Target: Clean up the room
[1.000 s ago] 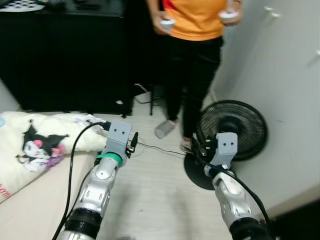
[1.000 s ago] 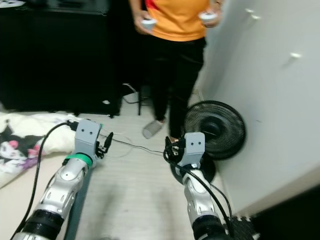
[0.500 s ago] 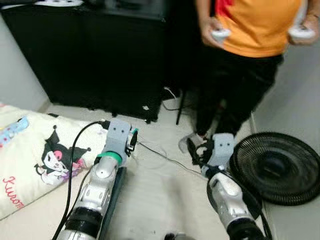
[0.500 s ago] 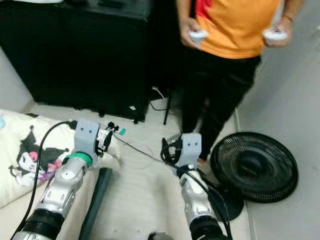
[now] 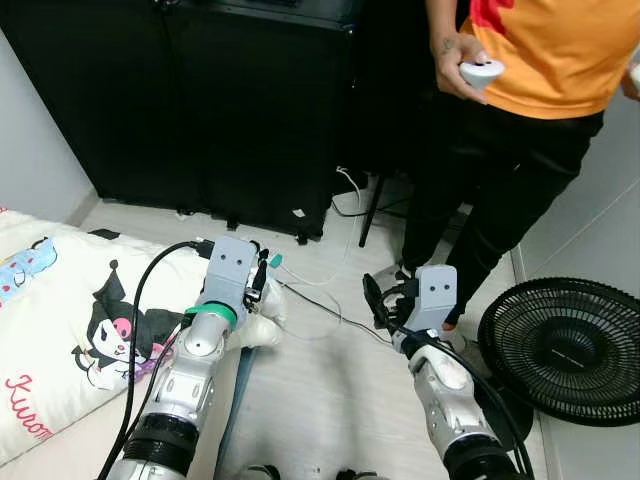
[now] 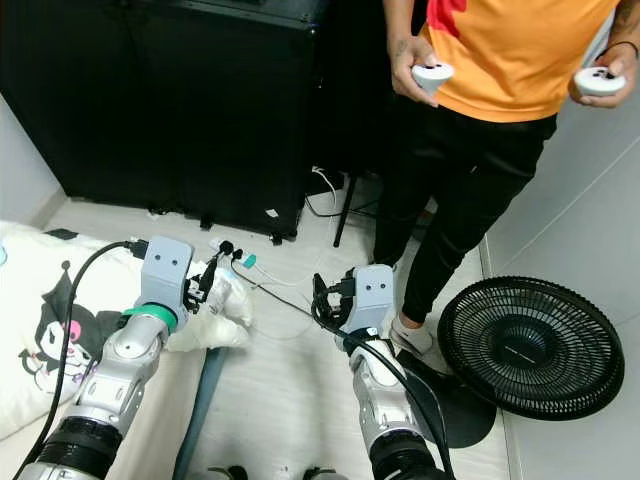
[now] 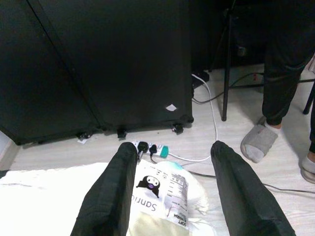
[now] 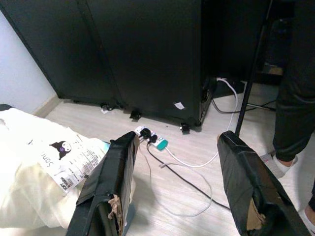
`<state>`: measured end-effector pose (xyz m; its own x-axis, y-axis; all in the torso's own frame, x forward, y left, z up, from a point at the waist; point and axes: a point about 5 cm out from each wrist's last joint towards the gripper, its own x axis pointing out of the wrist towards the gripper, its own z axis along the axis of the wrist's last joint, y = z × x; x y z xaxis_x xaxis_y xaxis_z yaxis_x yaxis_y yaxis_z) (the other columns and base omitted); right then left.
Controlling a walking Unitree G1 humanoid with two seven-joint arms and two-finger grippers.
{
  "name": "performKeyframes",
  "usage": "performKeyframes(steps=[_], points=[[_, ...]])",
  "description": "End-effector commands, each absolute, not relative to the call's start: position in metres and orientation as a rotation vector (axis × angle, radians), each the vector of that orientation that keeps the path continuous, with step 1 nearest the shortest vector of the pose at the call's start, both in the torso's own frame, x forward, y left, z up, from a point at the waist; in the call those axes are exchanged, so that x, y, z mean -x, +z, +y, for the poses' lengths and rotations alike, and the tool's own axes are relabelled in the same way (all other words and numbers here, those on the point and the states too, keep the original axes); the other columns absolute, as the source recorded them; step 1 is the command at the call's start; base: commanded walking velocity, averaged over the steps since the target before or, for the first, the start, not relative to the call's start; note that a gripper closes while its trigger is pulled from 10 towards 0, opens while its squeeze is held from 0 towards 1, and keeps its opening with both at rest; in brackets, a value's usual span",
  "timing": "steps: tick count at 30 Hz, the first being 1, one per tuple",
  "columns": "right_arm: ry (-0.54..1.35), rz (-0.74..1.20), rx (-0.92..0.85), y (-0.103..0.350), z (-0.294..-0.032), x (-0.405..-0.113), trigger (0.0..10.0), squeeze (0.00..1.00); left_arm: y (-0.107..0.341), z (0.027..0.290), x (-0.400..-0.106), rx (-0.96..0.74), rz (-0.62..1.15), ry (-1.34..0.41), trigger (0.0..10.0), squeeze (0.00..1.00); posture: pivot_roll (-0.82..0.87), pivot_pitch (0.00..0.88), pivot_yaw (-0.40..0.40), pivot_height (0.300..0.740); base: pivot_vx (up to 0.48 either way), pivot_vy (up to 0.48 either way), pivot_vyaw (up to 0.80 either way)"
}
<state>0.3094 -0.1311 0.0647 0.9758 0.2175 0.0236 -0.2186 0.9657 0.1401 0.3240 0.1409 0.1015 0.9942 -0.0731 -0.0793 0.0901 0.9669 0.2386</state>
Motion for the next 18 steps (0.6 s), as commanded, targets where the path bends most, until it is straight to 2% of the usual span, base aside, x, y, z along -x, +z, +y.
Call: performKeyframes(steps=[1,18], points=[[0.210,0.010,-0.140,0.0589,-0.1338,-0.3052,10.0,0.00,0.0932,0.1396,-0.3203,-0.240,0.102,-0.093,10.0,0.00,0.03,0.053,0.024,0.735,0.000,0.000,0.00],[0.200,0.011,-0.144,0.0589,-0.1346,-0.3050,10.0,0.00,0.0893,0.1396,-0.3193,-0.257,0.116,-0.100,10.0,0.00,0.03,0.060,0.028,0.670,0.000,0.000,0.00]])
